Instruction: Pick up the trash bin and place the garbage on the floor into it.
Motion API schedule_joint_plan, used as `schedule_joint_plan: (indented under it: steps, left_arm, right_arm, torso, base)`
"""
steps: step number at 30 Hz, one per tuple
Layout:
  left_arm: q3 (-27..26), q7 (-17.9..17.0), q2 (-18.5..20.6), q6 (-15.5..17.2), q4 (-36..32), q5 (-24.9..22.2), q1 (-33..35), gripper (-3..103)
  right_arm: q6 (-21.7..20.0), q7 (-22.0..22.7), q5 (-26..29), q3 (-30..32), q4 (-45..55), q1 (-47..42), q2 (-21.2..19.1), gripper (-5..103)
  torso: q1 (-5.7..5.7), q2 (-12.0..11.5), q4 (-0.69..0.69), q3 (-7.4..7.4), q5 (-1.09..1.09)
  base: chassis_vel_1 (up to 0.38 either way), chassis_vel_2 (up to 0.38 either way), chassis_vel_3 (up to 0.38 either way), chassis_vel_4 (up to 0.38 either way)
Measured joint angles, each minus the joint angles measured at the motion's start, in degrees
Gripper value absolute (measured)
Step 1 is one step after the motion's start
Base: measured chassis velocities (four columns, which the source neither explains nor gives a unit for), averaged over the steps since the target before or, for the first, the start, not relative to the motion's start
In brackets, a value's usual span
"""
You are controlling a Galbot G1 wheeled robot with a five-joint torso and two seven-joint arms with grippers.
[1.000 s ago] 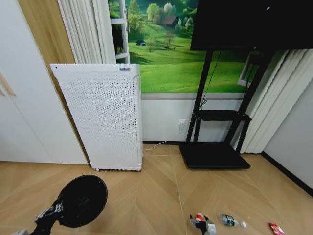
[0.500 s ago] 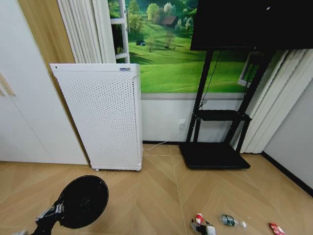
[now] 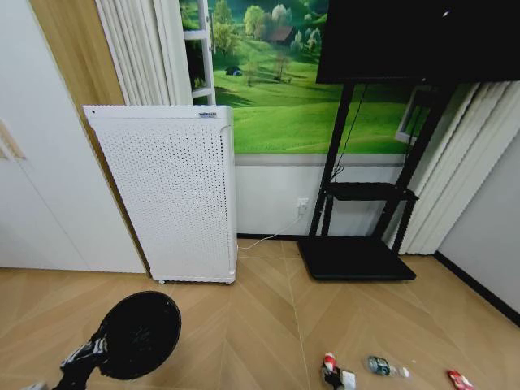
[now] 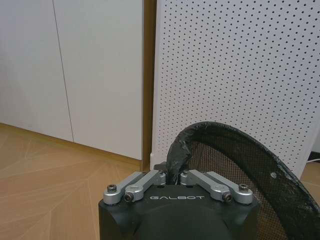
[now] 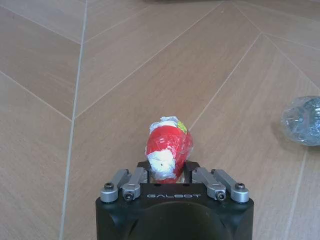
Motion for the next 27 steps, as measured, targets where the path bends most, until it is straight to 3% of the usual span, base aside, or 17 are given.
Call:
schedule_joint_plan:
  steps: [5, 14, 17, 20, 24, 27]
  left_arm:
    - [0.13, 0.00, 0.65, 0.01, 0.21, -0.09, -0.33, 7]
    - [0.54, 0.08, 2.83, 0.04, 1.92, -0.61, -2.23, 7]
    - [2.91, 0.00, 6.35, 1.00, 2.35, -2.65, -3.87, 7]
    - [5.16, 0.08, 9.67, 1.50, 2.61, -3.76, -5.33, 7]
    - [9.17, 0.01, 15.06, 1.77, 5.52, -6.67, -9.05, 7]
    - [10.64, -0.23, 16.41, 2.01, 7.01, -8.80, -10.27, 7]
  right_arm:
    - [-1.79, -0.86, 3.79, 0.49, 5.00, -2.61, -0.64, 23]
    - [-3.78, -2.92, 10.69, 3.42, 19.32, -8.71, -2.30, 23]
    - [-5.43, -7.75, 19.18, 5.41, 31.26, -15.52, -3.88, 23]
    - [-5.73, -11.51, 23.01, 6.70, 39.72, -19.88, -4.36, 23]
    - [-4.14, -17.14, 23.21, 7.39, 50.02, -25.00, -4.08, 23]
    - [-3.45, -18.36, 22.05, 6.94, 53.33, -25.96, -4.01, 23]
  torso:
    - [0.00, 0.00, 0.00, 0.00, 0.01]
    - [0.00, 0.00, 0.01, 0.00, 0.00]
    - [0.00, 0.00, -0.01, 0.00, 0.00]
    - [0.00, 0.00, 0.01, -0.01, -0.02]
    - [0.00, 0.01, -0.03, -0.01, -0.01]
    - [0.00, 0.00, -0.02, 0.00, -0.02]
  base:
    - [0.000, 0.000, 0.000, 0.000]
    - [0.000, 0.000, 0.000, 0.000]
    - [0.000, 0.000, 0.000, 0.000]
    - [0.000, 0.000, 0.000, 0.000]
    - [0.000, 0.000, 0.000, 0.000]
    - [0.000, 0.000, 0.000, 0.000]
